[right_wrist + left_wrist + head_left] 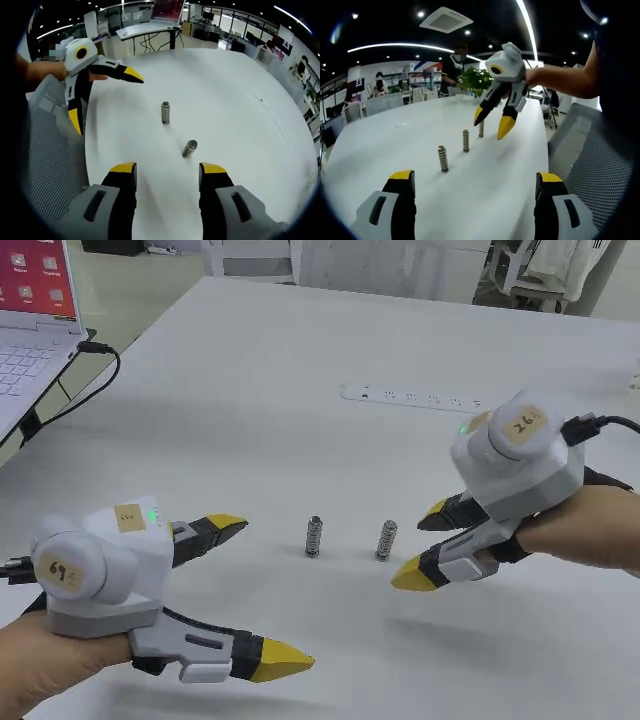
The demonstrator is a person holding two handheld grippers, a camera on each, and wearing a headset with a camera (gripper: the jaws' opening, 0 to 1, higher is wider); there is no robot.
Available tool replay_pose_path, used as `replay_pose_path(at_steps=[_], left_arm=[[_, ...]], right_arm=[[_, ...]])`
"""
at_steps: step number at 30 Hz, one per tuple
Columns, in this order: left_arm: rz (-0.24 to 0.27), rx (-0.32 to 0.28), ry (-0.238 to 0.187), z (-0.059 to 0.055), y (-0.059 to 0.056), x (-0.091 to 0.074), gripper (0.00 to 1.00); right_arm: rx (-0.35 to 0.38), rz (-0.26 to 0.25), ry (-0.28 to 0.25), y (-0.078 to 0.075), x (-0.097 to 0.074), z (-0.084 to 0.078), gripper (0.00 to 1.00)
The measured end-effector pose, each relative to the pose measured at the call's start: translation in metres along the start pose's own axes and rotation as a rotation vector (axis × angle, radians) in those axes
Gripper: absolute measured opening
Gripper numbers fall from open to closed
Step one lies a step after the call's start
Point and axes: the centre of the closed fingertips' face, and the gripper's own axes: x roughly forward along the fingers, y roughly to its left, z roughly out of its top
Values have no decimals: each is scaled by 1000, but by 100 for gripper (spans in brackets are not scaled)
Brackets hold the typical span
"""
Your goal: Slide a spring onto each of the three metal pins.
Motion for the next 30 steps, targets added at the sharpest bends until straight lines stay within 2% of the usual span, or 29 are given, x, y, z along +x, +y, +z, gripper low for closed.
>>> replay_pose_path(at_steps=[8,18,22,27,30], left_arm=[[1,-7,-8,2,-2,-1,98],[6,-21,-21,5,-3,-3,98],[10,-26,-27,5,-2,-4,98],[14,-38,-37,7,-1,-7,98],[12,-40,-39,7,-2,-7,98]], right_arm=[[16,3,-69,12,-10,-5,51],[54,-4,-217,22,-29,-3,54],[75,-7,-258,24,-33,-6,56],[98,-34,-333,24,-42,-12,61],[106,-62,-365,18,-48,-17,61]])
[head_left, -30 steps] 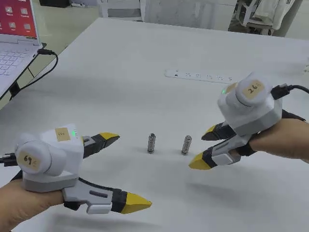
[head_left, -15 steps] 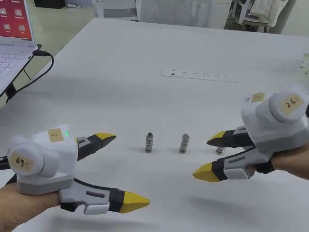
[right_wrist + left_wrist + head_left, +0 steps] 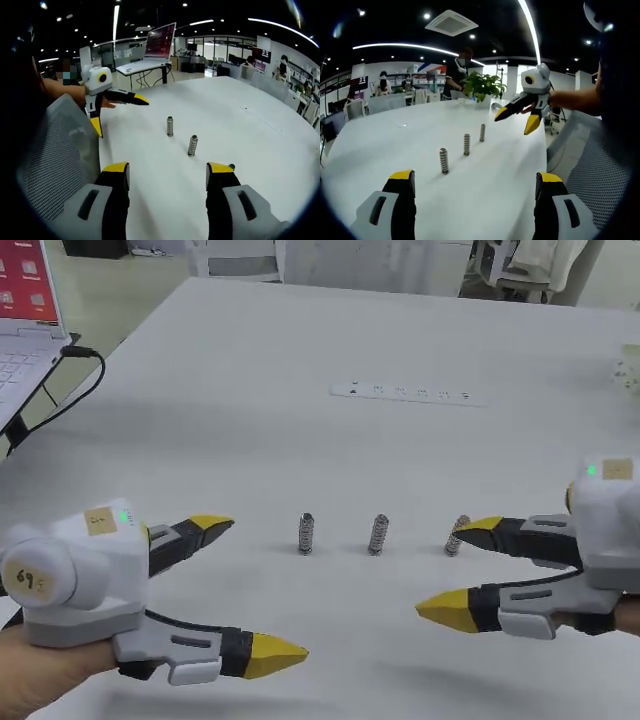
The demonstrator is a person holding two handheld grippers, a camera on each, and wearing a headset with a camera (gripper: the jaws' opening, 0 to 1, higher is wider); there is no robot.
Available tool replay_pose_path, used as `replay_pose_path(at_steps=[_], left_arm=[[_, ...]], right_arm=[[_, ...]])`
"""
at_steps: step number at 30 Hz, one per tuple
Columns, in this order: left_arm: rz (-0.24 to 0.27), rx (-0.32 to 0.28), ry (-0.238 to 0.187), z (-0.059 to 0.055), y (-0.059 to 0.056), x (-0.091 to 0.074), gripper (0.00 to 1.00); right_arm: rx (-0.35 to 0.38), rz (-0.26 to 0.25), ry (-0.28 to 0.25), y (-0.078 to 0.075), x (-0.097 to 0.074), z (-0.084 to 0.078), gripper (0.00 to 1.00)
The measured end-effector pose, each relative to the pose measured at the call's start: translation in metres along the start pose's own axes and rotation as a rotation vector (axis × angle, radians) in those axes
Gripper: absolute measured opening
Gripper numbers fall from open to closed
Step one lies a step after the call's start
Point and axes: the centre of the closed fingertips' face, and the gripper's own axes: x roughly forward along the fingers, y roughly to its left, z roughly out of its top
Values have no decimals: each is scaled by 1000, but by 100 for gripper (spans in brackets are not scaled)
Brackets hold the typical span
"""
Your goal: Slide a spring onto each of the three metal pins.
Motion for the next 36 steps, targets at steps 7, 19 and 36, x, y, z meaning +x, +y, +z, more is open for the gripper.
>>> replay_pose_path(at_steps=[7,19,36], left_arm=[[0,-3,-4,1,0,1,98],[-3,-17,-2,-3,0,1,98],[2,-33,-8,-3,-1,1,98]], right_arm=[[32,-56,-60,-11,-14,-2,67],[75,-123,-119,-21,-22,-27,83],[63,-181,-184,-26,-22,-31,99]])
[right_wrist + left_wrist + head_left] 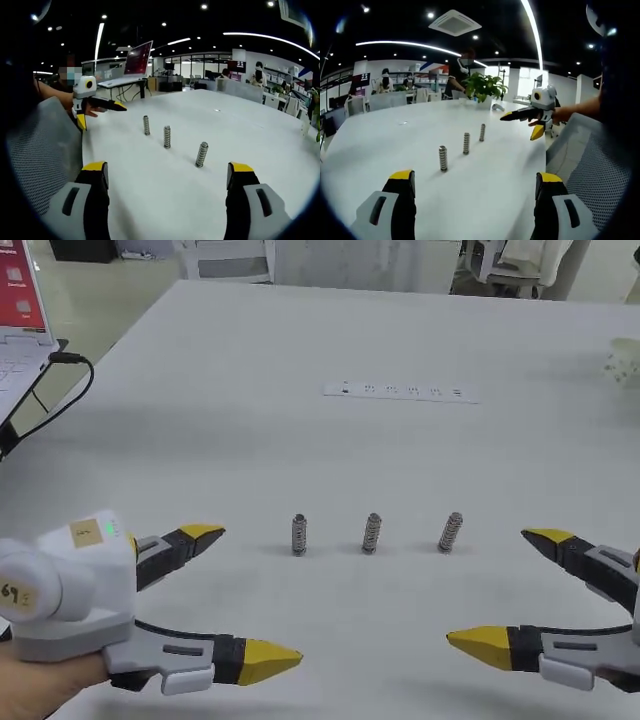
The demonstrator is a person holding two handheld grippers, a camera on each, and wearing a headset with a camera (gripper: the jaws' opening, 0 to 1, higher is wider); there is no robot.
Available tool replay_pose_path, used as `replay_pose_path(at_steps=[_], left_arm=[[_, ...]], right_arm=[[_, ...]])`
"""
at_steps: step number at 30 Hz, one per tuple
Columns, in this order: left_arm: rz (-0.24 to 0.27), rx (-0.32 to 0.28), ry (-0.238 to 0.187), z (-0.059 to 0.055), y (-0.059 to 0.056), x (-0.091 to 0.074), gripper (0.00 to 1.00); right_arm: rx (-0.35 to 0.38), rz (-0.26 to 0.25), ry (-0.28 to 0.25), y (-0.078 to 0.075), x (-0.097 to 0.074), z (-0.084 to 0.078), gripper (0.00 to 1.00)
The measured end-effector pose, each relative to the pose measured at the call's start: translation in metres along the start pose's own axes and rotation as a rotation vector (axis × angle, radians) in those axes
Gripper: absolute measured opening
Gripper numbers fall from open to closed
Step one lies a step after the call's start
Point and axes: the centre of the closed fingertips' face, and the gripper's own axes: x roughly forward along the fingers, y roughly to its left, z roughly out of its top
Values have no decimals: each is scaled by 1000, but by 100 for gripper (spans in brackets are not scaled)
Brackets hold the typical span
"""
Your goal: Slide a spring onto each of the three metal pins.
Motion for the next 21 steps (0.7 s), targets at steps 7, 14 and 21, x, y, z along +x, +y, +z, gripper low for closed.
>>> replay_pose_path(at_steps=[7,14,21], left_arm=[[4,-3,-1,-1,2,0,98],[4,-7,3,-4,2,0,98],[8,-15,8,-6,4,0,98]], right_arm=[[3,-6,0,0,1,0,99],[7,-6,4,0,3,2,99],[9,-10,7,-1,5,3,99]])
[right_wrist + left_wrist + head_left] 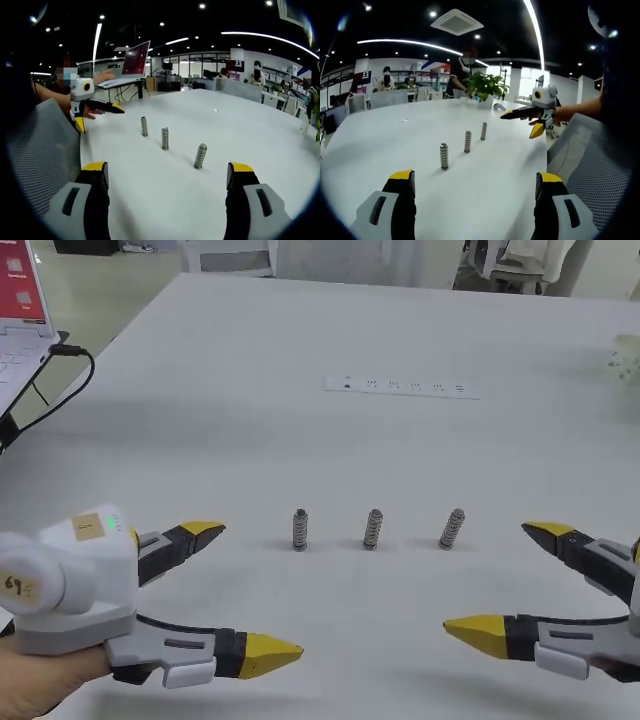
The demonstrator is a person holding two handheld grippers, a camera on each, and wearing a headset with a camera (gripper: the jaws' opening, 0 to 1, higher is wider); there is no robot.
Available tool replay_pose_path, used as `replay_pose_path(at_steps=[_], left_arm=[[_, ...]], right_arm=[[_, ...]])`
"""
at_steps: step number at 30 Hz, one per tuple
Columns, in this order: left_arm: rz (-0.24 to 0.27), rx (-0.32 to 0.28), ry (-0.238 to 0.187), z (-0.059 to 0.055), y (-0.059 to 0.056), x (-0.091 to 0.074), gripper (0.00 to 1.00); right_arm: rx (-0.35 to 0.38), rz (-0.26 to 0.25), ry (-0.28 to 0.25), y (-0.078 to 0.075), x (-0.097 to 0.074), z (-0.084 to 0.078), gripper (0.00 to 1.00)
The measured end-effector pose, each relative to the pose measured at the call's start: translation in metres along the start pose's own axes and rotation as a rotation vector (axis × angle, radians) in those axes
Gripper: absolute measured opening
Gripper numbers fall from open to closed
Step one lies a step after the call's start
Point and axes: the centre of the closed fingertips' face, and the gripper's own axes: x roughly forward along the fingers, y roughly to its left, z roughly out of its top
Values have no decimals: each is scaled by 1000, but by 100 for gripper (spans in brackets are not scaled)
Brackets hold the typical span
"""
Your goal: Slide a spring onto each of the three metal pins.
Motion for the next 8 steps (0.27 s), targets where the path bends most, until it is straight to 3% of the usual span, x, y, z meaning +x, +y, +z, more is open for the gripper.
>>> replay_pose_path(at_steps=[8], left_arm=[[5,-9,12,-2,1,1,98]], right_arm=[[0,-1,9,-1,0,-1,98]])
